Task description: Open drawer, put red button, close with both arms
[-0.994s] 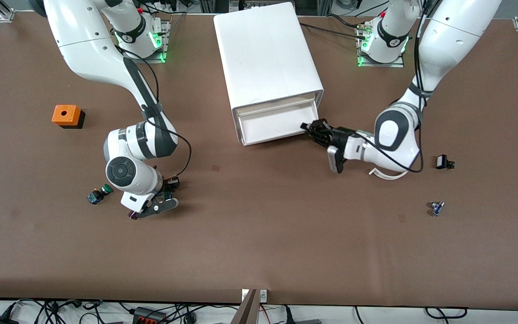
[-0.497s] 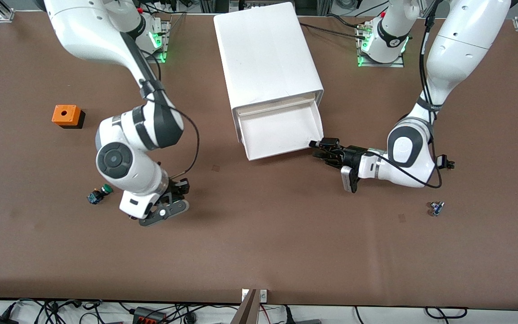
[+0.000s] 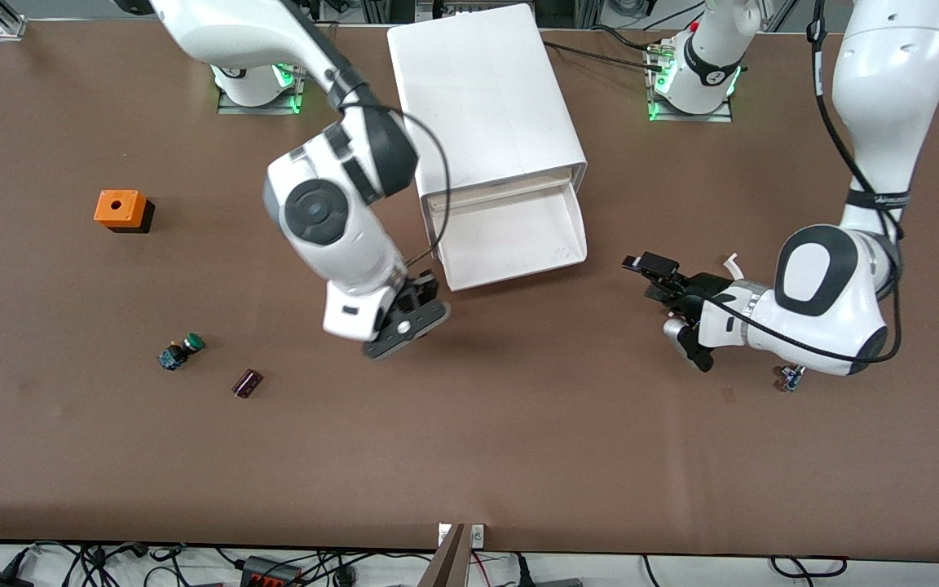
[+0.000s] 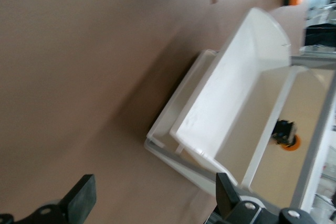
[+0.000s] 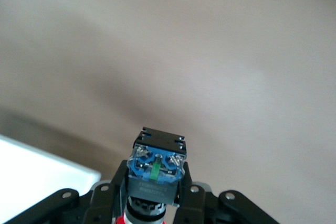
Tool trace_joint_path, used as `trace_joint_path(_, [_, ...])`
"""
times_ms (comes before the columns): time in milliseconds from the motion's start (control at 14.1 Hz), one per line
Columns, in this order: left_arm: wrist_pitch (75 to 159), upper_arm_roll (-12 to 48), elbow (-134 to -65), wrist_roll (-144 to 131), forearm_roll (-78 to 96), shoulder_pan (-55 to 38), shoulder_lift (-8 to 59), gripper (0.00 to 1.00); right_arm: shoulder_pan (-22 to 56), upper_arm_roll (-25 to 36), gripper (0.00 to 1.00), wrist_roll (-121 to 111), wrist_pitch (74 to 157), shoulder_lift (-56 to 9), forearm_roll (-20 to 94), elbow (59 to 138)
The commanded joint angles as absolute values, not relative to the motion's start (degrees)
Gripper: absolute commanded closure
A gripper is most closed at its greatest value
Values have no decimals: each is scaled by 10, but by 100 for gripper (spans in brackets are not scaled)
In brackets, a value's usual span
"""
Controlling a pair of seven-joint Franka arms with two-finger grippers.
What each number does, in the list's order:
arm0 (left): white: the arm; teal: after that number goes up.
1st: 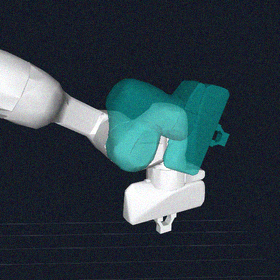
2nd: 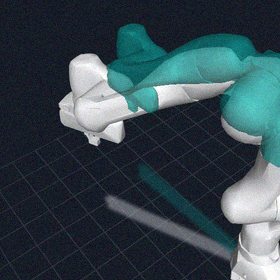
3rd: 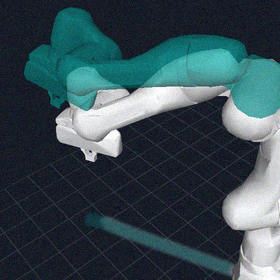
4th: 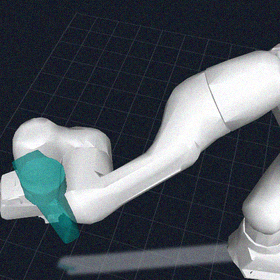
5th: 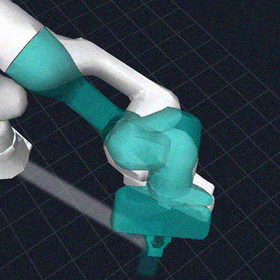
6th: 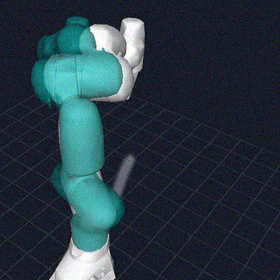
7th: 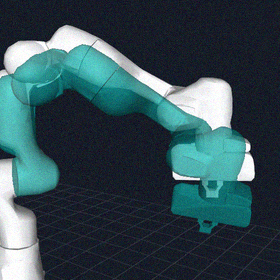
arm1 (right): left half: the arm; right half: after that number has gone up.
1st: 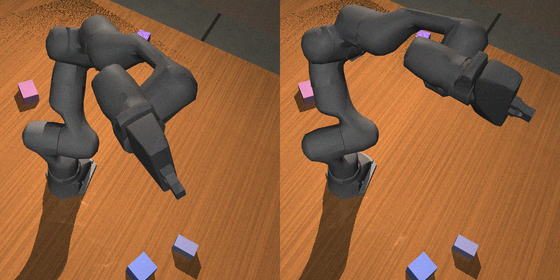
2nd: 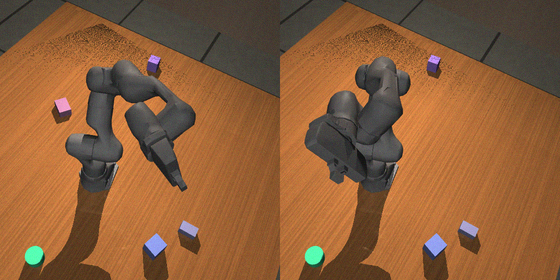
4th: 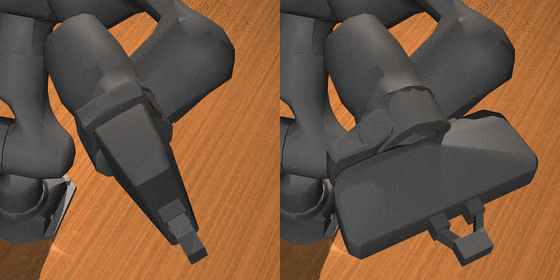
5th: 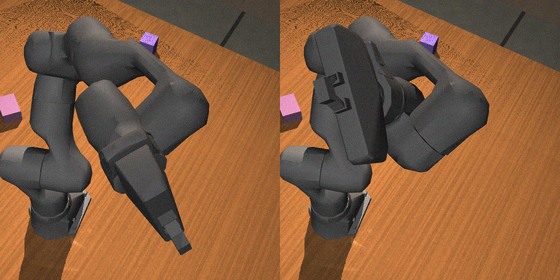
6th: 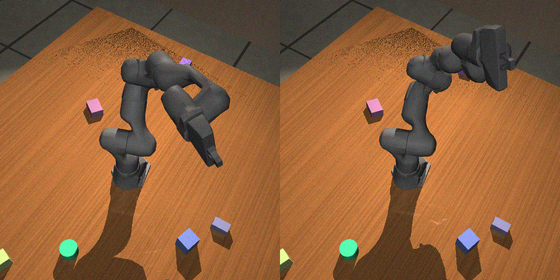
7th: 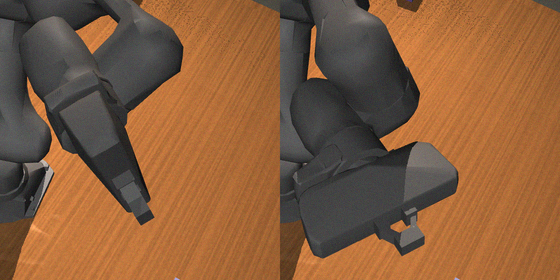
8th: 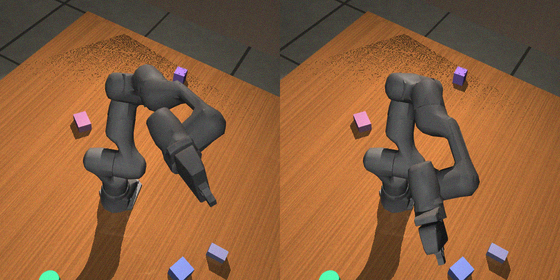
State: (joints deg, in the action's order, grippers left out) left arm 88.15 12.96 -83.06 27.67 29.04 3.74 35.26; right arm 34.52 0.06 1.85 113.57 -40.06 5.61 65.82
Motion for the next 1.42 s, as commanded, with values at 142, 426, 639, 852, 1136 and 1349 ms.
trace_joint_path(142, [869,140,-821,153,82,19,309,0,402,5,100,97,1117,-405,61,629])
trace_joint_path(426, [872,130,-736,120,-104,-11,319,0,431,4,100,107,1115,-425,61,629])
trace_joint_path(639, [951,131,-693,120,-105,25,361,0,467,9,100,136,1119,-446,58,629])
trace_joint_path(852, [971,131,-697,121,-105,35,372,0,476,7,100,153,1118,-454,58,629])
trace_joint_path(1136, [971,131,-698,120,-105,36,372,0,489,4,100,173,1116,-468,60,629])
trace_joint_path(1349, [968,133,-700,118,-98,32,371,0,490,4,100,184,1116,-471,59,629])
